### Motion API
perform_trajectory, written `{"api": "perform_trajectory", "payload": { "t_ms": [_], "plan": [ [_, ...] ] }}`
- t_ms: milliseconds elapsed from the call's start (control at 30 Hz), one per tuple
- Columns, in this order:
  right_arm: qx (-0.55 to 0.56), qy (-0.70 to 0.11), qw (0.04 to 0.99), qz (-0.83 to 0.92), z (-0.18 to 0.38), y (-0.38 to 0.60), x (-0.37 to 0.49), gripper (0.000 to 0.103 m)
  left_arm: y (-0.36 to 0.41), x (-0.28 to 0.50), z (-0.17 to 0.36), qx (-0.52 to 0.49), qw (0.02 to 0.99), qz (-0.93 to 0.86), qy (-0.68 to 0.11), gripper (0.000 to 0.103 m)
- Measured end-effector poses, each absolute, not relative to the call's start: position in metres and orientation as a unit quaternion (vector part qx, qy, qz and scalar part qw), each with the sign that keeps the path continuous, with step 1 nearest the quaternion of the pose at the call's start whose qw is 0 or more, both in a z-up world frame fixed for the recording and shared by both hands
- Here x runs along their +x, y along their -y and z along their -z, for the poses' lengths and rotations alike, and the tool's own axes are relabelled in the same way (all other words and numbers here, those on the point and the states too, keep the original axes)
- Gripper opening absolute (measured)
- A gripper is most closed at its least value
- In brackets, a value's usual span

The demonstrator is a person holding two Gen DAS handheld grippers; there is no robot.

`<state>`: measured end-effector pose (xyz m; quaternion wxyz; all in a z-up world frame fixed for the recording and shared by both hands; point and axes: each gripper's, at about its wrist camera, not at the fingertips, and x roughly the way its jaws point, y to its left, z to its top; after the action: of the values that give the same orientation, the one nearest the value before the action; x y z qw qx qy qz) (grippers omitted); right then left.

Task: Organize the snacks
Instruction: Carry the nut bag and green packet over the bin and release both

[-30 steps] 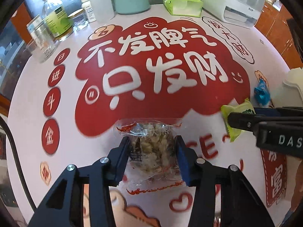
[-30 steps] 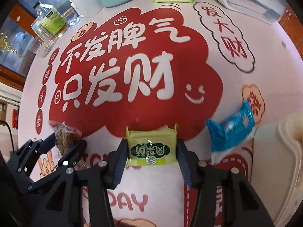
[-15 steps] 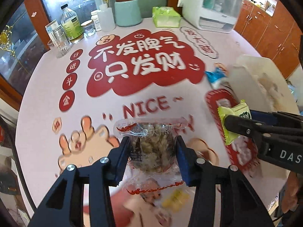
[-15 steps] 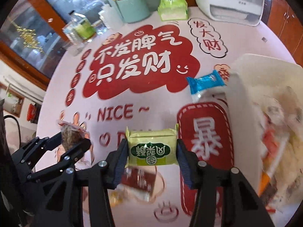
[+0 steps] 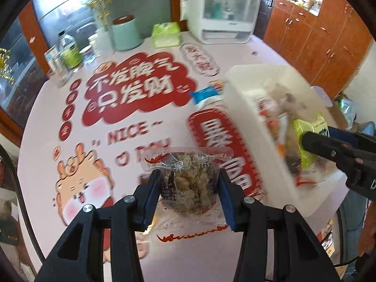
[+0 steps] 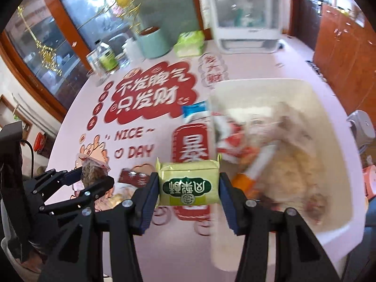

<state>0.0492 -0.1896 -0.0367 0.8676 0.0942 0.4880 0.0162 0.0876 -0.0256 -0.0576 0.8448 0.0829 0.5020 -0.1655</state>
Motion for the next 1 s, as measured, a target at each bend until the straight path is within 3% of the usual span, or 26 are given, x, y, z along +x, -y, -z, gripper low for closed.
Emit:
{"api": "perform_trajectory", "payload": {
  "t_ms": [500,1000],
  "plan": [
    [0.074,-0.472,0.878,0.041,0.036,0.291,0.006,0.051,0.161,0.099,0.030,0.091,0.855,0.197,-0.470,0.046],
    [0.058,-0.482,0.874,0.026,0.045,0.313,0.006,0.051,0.214,0.113,0.048,0.096,0.848,0.185,-0.488,0.046]
  ]
}}
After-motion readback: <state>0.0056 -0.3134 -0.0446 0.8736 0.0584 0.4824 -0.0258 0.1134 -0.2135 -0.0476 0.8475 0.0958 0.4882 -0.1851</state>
